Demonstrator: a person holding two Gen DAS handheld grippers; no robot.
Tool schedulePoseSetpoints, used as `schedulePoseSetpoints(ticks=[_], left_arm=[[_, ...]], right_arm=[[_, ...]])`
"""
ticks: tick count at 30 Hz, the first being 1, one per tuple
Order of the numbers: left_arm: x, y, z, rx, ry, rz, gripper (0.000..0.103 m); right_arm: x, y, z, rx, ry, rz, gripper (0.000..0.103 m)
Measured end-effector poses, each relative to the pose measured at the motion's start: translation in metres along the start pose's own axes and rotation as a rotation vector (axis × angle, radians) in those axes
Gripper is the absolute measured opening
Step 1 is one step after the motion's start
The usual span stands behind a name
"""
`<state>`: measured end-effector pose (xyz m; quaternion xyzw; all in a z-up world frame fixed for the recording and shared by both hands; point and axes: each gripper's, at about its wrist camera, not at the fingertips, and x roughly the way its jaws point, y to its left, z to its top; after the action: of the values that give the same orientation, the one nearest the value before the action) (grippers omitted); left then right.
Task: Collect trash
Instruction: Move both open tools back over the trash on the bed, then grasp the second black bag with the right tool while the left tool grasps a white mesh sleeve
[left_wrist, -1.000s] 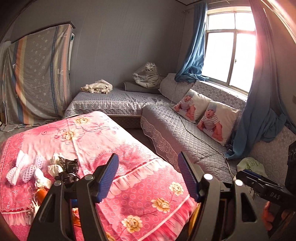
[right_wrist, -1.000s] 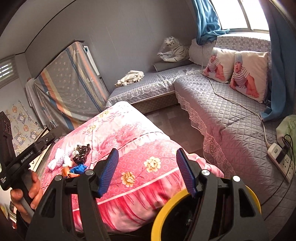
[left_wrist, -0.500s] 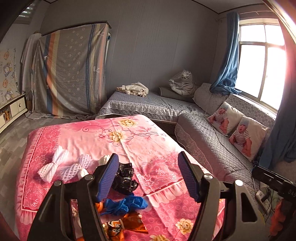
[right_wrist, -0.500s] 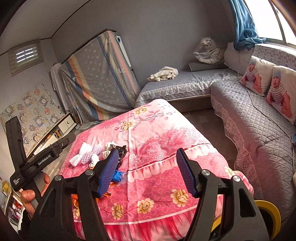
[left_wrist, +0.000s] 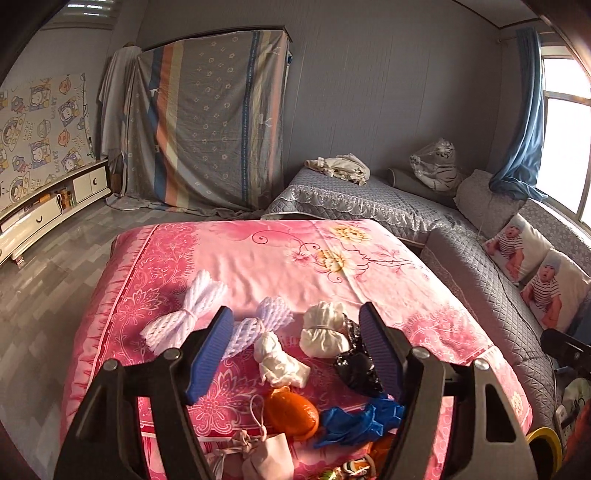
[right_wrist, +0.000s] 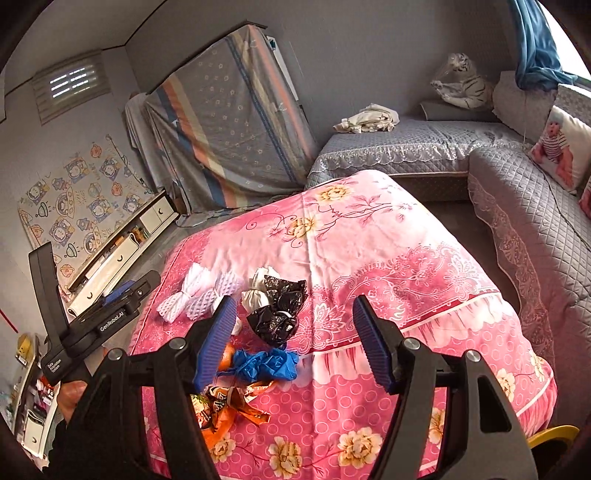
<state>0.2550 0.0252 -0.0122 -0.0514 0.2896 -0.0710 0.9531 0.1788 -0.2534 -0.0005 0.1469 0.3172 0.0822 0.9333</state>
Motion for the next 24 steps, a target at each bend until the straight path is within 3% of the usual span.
schedulePoseSetpoints(ticks=[14, 24], left_arm=[[0.085, 0.052, -0.019, -0.064, 0.128, 0.107, 0.067], [0.119, 0.068, -0.026, -0.081, 0.178, 0.124, 0.067]], right_arm=[[0.124, 0.025, -0.01, -0.045, 0.203, 0.017, 0.062], [0.174, 0.029, -0.02, -0.072, 0.289, 0.004, 0.062]])
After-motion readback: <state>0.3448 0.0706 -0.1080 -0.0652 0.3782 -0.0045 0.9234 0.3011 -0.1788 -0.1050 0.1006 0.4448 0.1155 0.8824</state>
